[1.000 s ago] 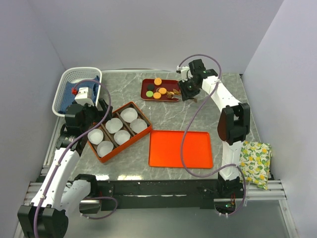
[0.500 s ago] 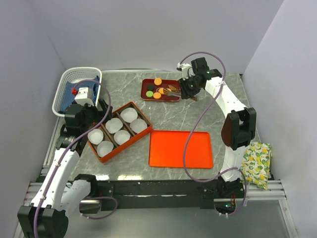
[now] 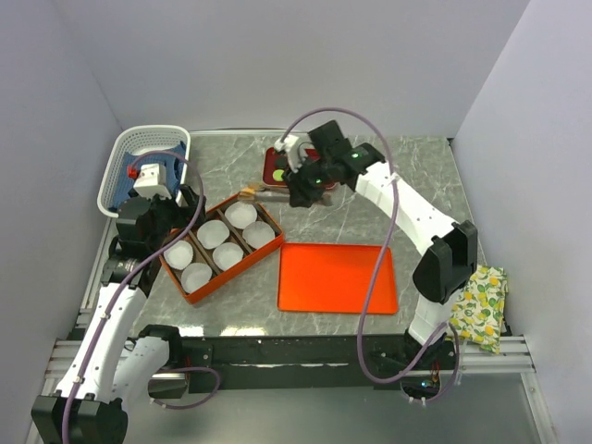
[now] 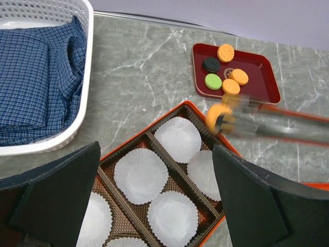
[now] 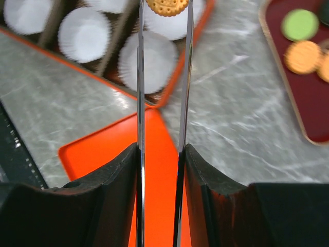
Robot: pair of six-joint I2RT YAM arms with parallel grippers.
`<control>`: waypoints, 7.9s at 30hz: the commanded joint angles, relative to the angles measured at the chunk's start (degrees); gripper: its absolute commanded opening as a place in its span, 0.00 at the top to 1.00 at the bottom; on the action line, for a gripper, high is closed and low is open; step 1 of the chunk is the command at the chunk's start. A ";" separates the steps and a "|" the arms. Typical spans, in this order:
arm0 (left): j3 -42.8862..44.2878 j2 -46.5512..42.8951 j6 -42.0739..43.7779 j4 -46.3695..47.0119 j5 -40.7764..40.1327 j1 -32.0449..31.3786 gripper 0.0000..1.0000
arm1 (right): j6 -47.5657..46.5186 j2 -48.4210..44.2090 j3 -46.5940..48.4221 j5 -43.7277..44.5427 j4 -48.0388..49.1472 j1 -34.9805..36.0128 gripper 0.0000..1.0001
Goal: Pack the cookies
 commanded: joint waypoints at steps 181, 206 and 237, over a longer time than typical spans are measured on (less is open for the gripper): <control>0.63 -1.70 1.62 1.51 -0.70 0.11 0.03 | -11.06 -6.18 -11.73 -4.49 2.07 -3.75 0.77; 0.63 -2.06 1.71 1.59 -0.17 0.11 0.04 | -13.44 6.57 -0.22 3.42 -6.28 3.55 0.71; 0.54 -2.14 1.71 1.42 -0.17 0.11 0.04 | -12.91 8.42 2.32 2.19 -8.57 4.43 0.47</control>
